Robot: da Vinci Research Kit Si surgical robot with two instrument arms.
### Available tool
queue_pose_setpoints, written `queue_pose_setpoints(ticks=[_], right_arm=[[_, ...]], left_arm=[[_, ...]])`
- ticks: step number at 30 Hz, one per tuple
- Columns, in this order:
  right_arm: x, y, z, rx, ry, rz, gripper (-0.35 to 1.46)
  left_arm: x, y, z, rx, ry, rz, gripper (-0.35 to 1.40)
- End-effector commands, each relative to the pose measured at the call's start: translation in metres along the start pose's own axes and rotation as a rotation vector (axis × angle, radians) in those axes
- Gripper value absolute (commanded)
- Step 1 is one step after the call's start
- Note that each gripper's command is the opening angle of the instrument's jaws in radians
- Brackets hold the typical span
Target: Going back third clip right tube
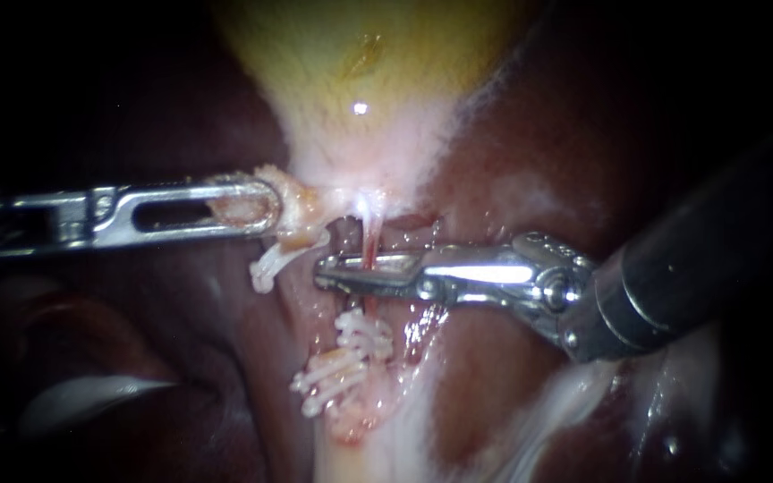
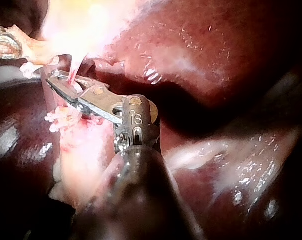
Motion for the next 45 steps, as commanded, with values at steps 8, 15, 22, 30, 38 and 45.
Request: queue_pose_setpoints(ticks=[8,15,22,30,38,45], right_arm=[[0.0,0.0002,0.0001,0.017,-0.011,-0.048,0.11],[0.0,0.0005,0.0015,0.026,-0.015,-0.162,0.48],[-0.0003,0.0014,0.0014,0.018,-0.014,-0.225,0.5],[-0.0004,0.0021,-0.0004,0.012,-0.018,-0.351,0.5],[-0.0007,0.0016,-0.0029,0.026,-0.03,-0.498,0.5],[0.0007,0.0003,-0.0079,0.056,-0.041,-0.628,0.5]], left_arm=[[0.0,0.0,0.0,0.0,0.0,0.0,-0.35],[0.0,-0.0001,0.0,0.0,0.0,0.0,-0.35],[0.0001,-0.0001,0.0,-0.001,0.0,0.0,-0.35],[0.0001,-0.0002,0.0,-0.001,-0.001,0.0,-0.35],[0.0001,-0.0001,-0.0001,0.0,0.0,0.0,-0.35],[0.0001,-0.0001,-0.0002,0.0,0.0,0.0,-0.35]])
